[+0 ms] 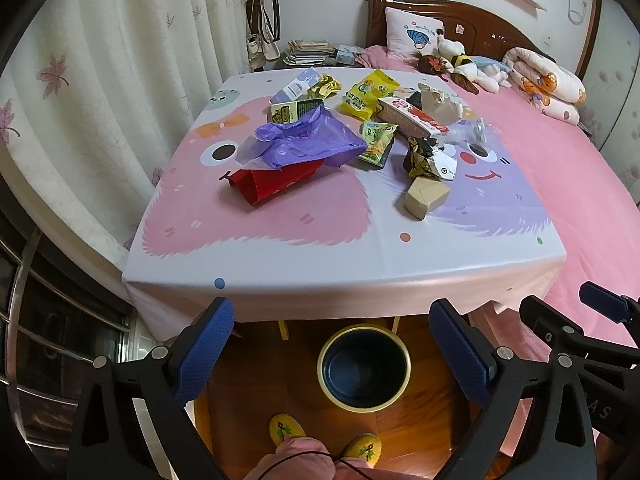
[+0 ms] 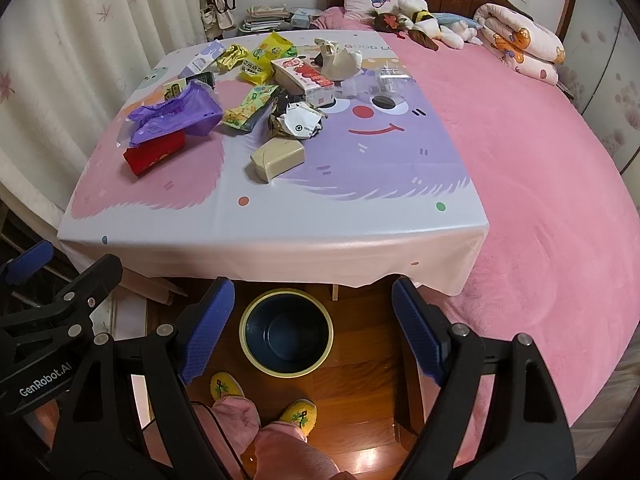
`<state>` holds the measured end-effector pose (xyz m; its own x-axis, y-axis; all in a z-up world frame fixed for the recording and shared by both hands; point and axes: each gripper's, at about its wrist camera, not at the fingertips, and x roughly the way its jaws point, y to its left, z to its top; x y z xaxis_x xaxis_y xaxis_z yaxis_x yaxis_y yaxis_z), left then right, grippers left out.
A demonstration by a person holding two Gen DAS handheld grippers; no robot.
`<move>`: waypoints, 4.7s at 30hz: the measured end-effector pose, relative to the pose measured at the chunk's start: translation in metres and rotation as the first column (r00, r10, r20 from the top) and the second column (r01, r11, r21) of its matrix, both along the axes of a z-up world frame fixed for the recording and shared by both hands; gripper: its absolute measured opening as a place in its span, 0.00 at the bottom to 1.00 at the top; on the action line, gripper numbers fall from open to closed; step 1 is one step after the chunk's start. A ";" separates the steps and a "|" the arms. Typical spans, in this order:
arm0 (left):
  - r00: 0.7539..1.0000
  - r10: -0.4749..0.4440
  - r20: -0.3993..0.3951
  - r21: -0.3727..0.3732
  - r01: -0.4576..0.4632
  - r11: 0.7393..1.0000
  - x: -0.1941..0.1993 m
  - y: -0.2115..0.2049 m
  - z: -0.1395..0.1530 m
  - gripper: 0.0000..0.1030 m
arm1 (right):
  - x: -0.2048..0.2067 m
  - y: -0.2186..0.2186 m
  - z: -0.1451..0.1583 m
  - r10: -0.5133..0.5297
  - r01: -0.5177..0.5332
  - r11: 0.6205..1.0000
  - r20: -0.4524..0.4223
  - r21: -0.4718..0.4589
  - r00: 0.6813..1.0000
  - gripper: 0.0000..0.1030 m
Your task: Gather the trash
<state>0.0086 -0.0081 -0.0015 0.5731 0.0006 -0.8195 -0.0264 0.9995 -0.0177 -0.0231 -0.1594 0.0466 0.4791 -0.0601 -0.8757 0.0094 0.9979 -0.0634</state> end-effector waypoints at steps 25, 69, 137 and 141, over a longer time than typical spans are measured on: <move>1.000 -0.006 -0.004 0.005 0.006 1.000 0.005 0.002 -0.006 0.97 | 0.010 0.003 -0.006 -0.002 0.002 1.000 -0.010 -0.002 1.000 0.77; 0.994 0.076 0.078 0.036 -0.079 0.996 0.017 0.039 0.039 0.97 | 0.032 0.030 0.020 0.094 -0.096 0.994 0.054 0.042 0.994 0.76; 0.790 -0.558 -0.254 -0.166 0.533 0.830 0.291 0.046 -0.059 0.20 | 0.194 0.008 -0.029 -0.172 0.202 0.964 -0.170 0.174 0.970 0.39; 0.824 -0.518 -0.231 -0.138 0.500 0.855 0.281 0.061 -0.050 0.18 | 0.201 0.011 -0.031 -0.094 0.123 0.975 -0.159 0.186 0.983 0.39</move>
